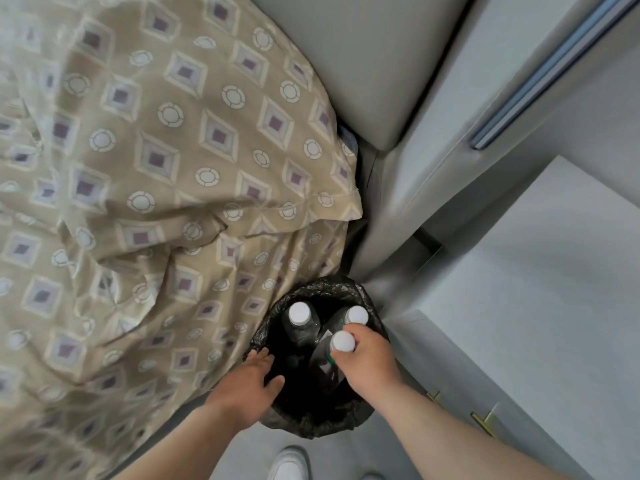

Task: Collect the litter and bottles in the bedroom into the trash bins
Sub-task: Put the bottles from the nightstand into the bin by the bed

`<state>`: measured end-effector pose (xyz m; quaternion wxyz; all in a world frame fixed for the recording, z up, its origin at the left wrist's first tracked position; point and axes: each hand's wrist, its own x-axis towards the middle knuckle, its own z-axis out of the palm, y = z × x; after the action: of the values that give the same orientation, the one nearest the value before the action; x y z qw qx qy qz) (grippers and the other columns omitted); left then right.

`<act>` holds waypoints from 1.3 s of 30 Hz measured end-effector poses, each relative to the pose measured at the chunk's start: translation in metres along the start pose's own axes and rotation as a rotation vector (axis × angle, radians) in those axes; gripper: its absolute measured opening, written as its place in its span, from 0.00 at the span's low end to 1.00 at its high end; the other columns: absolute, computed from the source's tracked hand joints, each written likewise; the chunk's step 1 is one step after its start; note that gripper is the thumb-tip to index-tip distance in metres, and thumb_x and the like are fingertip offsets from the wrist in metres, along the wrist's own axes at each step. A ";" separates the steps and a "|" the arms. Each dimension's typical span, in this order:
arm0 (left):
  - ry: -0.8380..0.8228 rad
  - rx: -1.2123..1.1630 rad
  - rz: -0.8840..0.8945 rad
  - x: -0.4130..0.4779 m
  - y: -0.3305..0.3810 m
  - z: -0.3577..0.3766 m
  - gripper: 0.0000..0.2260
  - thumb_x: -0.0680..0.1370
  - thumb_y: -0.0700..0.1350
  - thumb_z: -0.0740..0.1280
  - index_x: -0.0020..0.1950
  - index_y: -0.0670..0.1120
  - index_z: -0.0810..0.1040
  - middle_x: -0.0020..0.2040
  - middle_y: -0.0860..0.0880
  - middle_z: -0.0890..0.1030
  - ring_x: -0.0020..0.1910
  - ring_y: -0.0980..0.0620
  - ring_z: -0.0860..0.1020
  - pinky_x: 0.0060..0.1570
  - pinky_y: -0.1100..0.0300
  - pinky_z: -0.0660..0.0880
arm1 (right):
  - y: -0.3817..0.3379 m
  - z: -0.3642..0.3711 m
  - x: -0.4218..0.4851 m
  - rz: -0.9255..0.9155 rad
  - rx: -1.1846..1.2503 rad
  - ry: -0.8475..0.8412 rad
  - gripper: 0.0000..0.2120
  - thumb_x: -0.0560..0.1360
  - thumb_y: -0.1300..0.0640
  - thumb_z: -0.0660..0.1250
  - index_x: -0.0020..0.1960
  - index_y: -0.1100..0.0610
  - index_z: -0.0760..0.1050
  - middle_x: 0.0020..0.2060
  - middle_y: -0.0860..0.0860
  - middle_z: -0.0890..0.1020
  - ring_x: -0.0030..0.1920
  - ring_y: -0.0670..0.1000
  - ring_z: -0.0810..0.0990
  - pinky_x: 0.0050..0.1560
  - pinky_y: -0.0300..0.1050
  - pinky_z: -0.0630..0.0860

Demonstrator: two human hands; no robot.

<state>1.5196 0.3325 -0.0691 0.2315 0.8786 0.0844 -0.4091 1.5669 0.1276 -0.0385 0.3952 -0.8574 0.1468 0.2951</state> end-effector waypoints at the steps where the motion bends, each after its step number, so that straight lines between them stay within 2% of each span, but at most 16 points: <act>1: 0.002 -0.016 -0.002 0.001 0.000 0.000 0.28 0.81 0.57 0.56 0.78 0.48 0.56 0.79 0.53 0.52 0.78 0.55 0.47 0.74 0.60 0.49 | 0.001 0.003 0.007 0.022 -0.030 -0.026 0.03 0.70 0.57 0.67 0.42 0.55 0.74 0.37 0.48 0.79 0.41 0.51 0.77 0.38 0.41 0.72; 3: -0.003 -0.058 -0.017 0.000 0.001 -0.001 0.28 0.80 0.58 0.56 0.78 0.48 0.57 0.79 0.55 0.52 0.78 0.56 0.47 0.74 0.60 0.50 | 0.007 0.011 0.016 0.055 -0.103 -0.092 0.02 0.71 0.59 0.66 0.43 0.53 0.74 0.40 0.47 0.79 0.43 0.50 0.77 0.38 0.40 0.72; 5: -0.001 -0.095 -0.024 -0.001 0.002 -0.001 0.29 0.80 0.58 0.57 0.78 0.49 0.57 0.79 0.55 0.52 0.78 0.56 0.47 0.74 0.60 0.50 | 0.010 0.017 0.022 0.086 -0.107 -0.116 0.07 0.73 0.60 0.64 0.50 0.52 0.76 0.49 0.50 0.80 0.49 0.51 0.78 0.47 0.41 0.74; 8: -0.017 -0.146 -0.018 -0.003 0.000 -0.005 0.29 0.79 0.59 0.59 0.78 0.49 0.58 0.79 0.55 0.53 0.77 0.57 0.47 0.75 0.59 0.50 | 0.000 0.012 0.021 0.114 -0.020 -0.084 0.14 0.75 0.60 0.65 0.60 0.58 0.75 0.58 0.54 0.80 0.57 0.53 0.78 0.57 0.43 0.73; 10: -0.036 -0.153 -0.014 -0.007 0.001 -0.008 0.30 0.79 0.59 0.59 0.77 0.50 0.58 0.79 0.55 0.53 0.77 0.57 0.47 0.75 0.58 0.51 | -0.010 0.004 0.013 0.098 0.052 -0.103 0.17 0.74 0.55 0.66 0.61 0.59 0.74 0.58 0.53 0.80 0.59 0.52 0.78 0.57 0.44 0.74; 14: 0.003 -0.203 0.005 -0.025 0.026 -0.020 0.29 0.79 0.58 0.60 0.77 0.50 0.58 0.79 0.55 0.53 0.77 0.57 0.49 0.74 0.59 0.51 | -0.032 -0.032 -0.033 0.036 0.222 -0.168 0.20 0.73 0.48 0.66 0.64 0.49 0.74 0.58 0.43 0.78 0.59 0.42 0.76 0.60 0.38 0.71; 17: 0.129 -0.265 0.155 -0.053 0.074 -0.035 0.27 0.79 0.56 0.61 0.76 0.52 0.61 0.78 0.57 0.56 0.76 0.60 0.53 0.71 0.66 0.55 | -0.045 -0.078 -0.083 -0.012 0.361 -0.154 0.15 0.74 0.49 0.66 0.61 0.48 0.76 0.56 0.42 0.80 0.55 0.37 0.78 0.59 0.34 0.72; 19: 0.212 -0.259 0.296 -0.075 0.120 -0.048 0.26 0.79 0.54 0.62 0.76 0.53 0.61 0.76 0.60 0.57 0.74 0.64 0.54 0.66 0.73 0.55 | -0.049 -0.119 -0.115 -0.040 0.462 -0.112 0.13 0.74 0.49 0.67 0.58 0.47 0.78 0.53 0.43 0.82 0.54 0.36 0.79 0.58 0.36 0.75; 23: 0.351 -0.113 0.564 -0.099 0.226 -0.063 0.30 0.78 0.59 0.58 0.77 0.54 0.55 0.74 0.63 0.51 0.73 0.68 0.46 0.67 0.73 0.46 | -0.054 -0.222 -0.155 -0.122 0.600 0.162 0.12 0.71 0.47 0.67 0.53 0.49 0.80 0.48 0.43 0.85 0.52 0.41 0.82 0.60 0.46 0.77; 26: 0.380 0.123 0.626 -0.089 0.297 -0.057 0.38 0.70 0.69 0.42 0.78 0.55 0.47 0.75 0.59 0.40 0.75 0.59 0.39 0.70 0.65 0.44 | -0.055 -0.296 -0.184 -0.188 0.690 0.418 0.13 0.68 0.46 0.65 0.49 0.48 0.81 0.47 0.44 0.85 0.51 0.46 0.83 0.58 0.50 0.78; 27: 0.359 0.217 0.608 -0.083 0.314 -0.053 0.40 0.69 0.70 0.41 0.78 0.55 0.44 0.76 0.56 0.38 0.77 0.54 0.38 0.73 0.61 0.44 | -0.055 -0.316 -0.194 -0.215 0.708 0.482 0.12 0.68 0.47 0.65 0.48 0.49 0.81 0.46 0.45 0.85 0.50 0.48 0.83 0.57 0.51 0.78; 29: 0.243 0.369 0.510 -0.071 0.339 -0.044 0.41 0.71 0.71 0.50 0.78 0.55 0.39 0.78 0.49 0.36 0.78 0.46 0.38 0.75 0.52 0.43 | -0.051 -0.351 -0.216 -0.287 0.745 0.607 0.10 0.69 0.51 0.64 0.46 0.51 0.82 0.46 0.48 0.85 0.48 0.51 0.83 0.53 0.49 0.80; 31: 0.131 0.458 0.410 -0.066 0.349 -0.034 0.47 0.70 0.69 0.61 0.78 0.54 0.37 0.78 0.46 0.35 0.77 0.43 0.36 0.75 0.48 0.42 | -0.046 -0.381 -0.237 -0.358 0.766 0.752 0.10 0.70 0.54 0.64 0.46 0.54 0.82 0.45 0.52 0.84 0.46 0.52 0.83 0.48 0.46 0.81; 33: 0.106 0.533 0.357 -0.064 0.352 -0.027 0.51 0.68 0.69 0.64 0.78 0.52 0.36 0.77 0.43 0.33 0.76 0.40 0.35 0.75 0.46 0.41 | -0.036 -0.406 -0.252 -0.382 0.765 0.937 0.10 0.71 0.56 0.63 0.46 0.56 0.81 0.43 0.53 0.84 0.43 0.53 0.83 0.45 0.44 0.81; 37: 0.117 0.585 0.310 -0.063 0.359 -0.022 0.53 0.66 0.68 0.66 0.78 0.52 0.37 0.77 0.42 0.34 0.76 0.38 0.36 0.75 0.44 0.43 | -0.001 -0.442 -0.252 -0.176 0.657 1.247 0.05 0.74 0.58 0.67 0.45 0.49 0.79 0.39 0.43 0.83 0.40 0.45 0.80 0.42 0.34 0.77; 39: 0.115 0.607 0.290 -0.061 0.363 -0.021 0.54 0.65 0.69 0.66 0.78 0.52 0.37 0.77 0.42 0.35 0.76 0.37 0.38 0.75 0.44 0.45 | 0.017 -0.451 -0.242 -0.034 0.593 1.218 0.08 0.75 0.56 0.68 0.52 0.46 0.77 0.46 0.39 0.80 0.46 0.41 0.78 0.46 0.35 0.75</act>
<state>1.6171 0.0260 0.1115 0.0100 0.9319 -0.1544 -0.3281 1.5455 -0.2235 0.3335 0.4650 -0.7283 0.4044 -0.2998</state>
